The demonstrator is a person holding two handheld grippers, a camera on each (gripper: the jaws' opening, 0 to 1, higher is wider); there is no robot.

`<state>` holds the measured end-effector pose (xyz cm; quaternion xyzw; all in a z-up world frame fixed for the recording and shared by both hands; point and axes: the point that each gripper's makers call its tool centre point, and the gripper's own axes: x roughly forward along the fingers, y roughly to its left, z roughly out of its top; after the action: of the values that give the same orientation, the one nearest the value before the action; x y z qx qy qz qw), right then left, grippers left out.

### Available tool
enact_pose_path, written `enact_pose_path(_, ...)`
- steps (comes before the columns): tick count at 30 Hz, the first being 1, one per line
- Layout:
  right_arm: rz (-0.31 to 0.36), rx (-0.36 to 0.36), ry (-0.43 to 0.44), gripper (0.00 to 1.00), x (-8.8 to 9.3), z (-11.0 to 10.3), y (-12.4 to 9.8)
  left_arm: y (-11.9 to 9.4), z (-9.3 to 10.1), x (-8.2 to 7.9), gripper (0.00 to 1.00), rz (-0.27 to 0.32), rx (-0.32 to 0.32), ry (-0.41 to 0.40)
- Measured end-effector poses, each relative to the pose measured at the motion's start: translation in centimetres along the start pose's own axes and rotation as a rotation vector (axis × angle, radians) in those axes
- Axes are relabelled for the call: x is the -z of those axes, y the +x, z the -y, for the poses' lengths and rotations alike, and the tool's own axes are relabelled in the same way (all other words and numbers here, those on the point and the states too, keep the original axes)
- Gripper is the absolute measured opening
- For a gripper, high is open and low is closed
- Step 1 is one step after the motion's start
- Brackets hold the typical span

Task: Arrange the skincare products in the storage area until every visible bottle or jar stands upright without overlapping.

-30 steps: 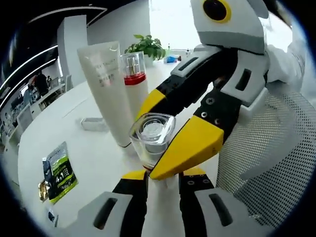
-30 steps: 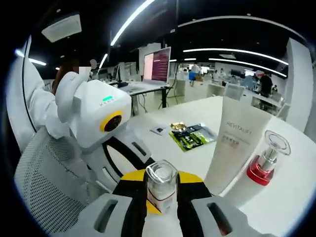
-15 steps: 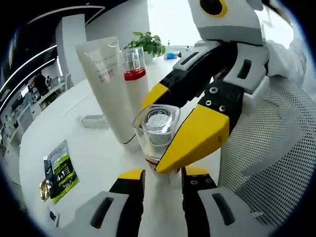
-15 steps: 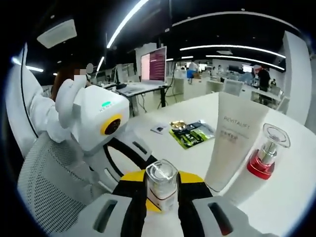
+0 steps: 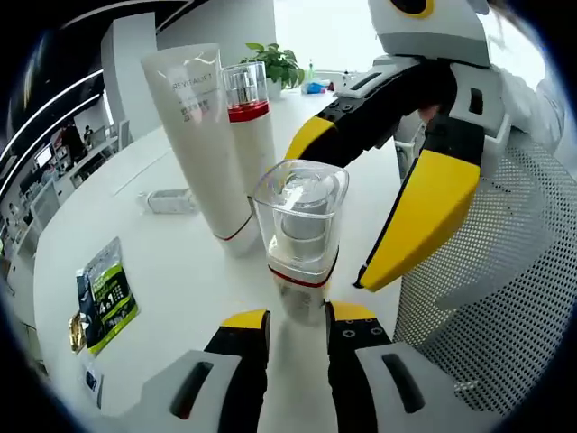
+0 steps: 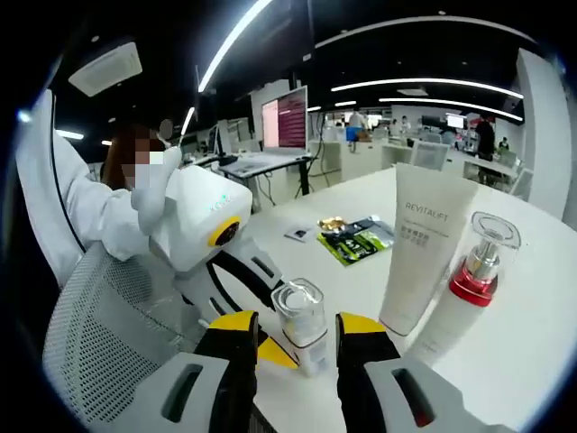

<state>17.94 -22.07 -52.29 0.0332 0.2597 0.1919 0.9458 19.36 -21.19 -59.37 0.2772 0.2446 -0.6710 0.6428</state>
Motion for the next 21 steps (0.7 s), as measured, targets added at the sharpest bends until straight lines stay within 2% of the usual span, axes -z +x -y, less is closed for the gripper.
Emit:
enact_pose_path(2,-0.035,0.022,-0.020,0.25,0.7,0.5,-0.3,0.1,0.1,0.1,0.18,-0.005,0.003,0.001)
enact_pose_path(5,-0.110,0.086,-0.105,0.20,1.8,1.4,-0.1,0.3,0.4,0.5,0.15,-0.021,0.009,0.010)
enact_pose_path(7,-0.127,0.100,-0.141,0.21,2.0,1.4,0.2,0.3,0.5,0.5,0.14,-0.024,0.009,0.015)
enact_pose_path(8,-0.152,0.082,-0.155,0.20,2.3,1.0,0.5,0.3,0.5,0.4,0.14,-0.020,0.007,0.012)
enact_pose_path(12,-0.204,0.054,-0.168,0.04,2.8,0.6,1.4,0.3,0.5,0.3,0.13,-0.019,0.008,0.004)
enact_pose_path(15,-0.246,0.013,-0.157,0.06,3.5,0.4,1.8,0.3,0.6,0.4,0.13,-0.027,0.012,0.010)
enact_pose_path(17,-0.276,0.020,-0.142,0.06,4.1,0.8,1.8,0.3,0.6,0.3,0.13,-0.030,0.015,0.010)
enact_pose_path(21,-0.288,0.026,-0.132,0.05,4.2,1.3,1.8,0.6,0.5,0.1,0.12,-0.037,0.018,0.024)
